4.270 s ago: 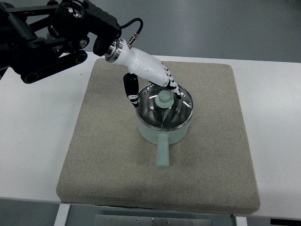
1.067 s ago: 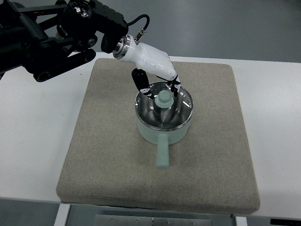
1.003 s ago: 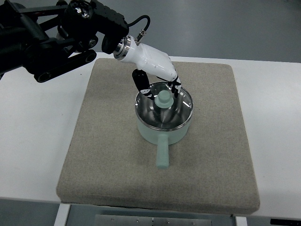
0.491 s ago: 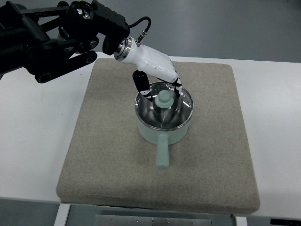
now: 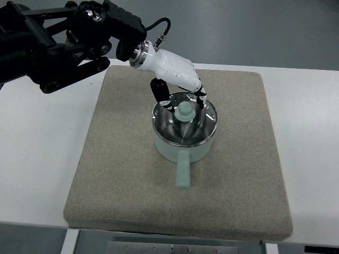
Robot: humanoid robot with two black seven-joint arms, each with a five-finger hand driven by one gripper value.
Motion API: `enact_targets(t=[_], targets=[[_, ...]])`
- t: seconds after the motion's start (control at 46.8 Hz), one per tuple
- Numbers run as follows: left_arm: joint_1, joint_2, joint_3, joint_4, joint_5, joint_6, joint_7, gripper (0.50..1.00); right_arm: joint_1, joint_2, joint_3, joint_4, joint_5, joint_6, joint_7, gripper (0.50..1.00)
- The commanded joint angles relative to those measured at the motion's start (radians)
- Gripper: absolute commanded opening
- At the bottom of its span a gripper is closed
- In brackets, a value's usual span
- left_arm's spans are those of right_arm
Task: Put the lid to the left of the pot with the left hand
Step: 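Close the left hand fingers to pinch the green lid knob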
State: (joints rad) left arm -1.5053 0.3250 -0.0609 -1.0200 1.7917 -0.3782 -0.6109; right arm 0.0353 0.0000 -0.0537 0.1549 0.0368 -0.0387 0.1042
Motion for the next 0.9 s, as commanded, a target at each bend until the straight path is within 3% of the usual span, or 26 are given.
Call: enact_targets(t=[0.0,0.384,0.448,0.704,0.875], targets=[[0.000,-0.001,0.001,-0.002,0.000,0.001,0.000,0.684,0.000,0.000,0.000,0.000,0.000,0.000,0.000,0.924],[0.008,-0.015,0.003,0.001,0.003,0.001,0.000,0.671,0.000,0.000,0.000,0.000,0.000,-0.001,0.000,0.924],[0.008,-0.015,0.003,0.001,0.006,0.001,0.000,0.654,0.000,0.000,0.000,0.000,0.000,0.000,0.000,0.924],[0.008,-0.015,0.001,0.003,0.011,0.001,0.000,0.500,0.000,0.000,0.000,0.000,0.000,0.000,0.000,0.924],[0.007,-0.017,-0.001,0.003,0.009,0.001,0.000,0.500,0.000,0.000,0.000,0.000,0.000,0.000,0.000,0.924]])
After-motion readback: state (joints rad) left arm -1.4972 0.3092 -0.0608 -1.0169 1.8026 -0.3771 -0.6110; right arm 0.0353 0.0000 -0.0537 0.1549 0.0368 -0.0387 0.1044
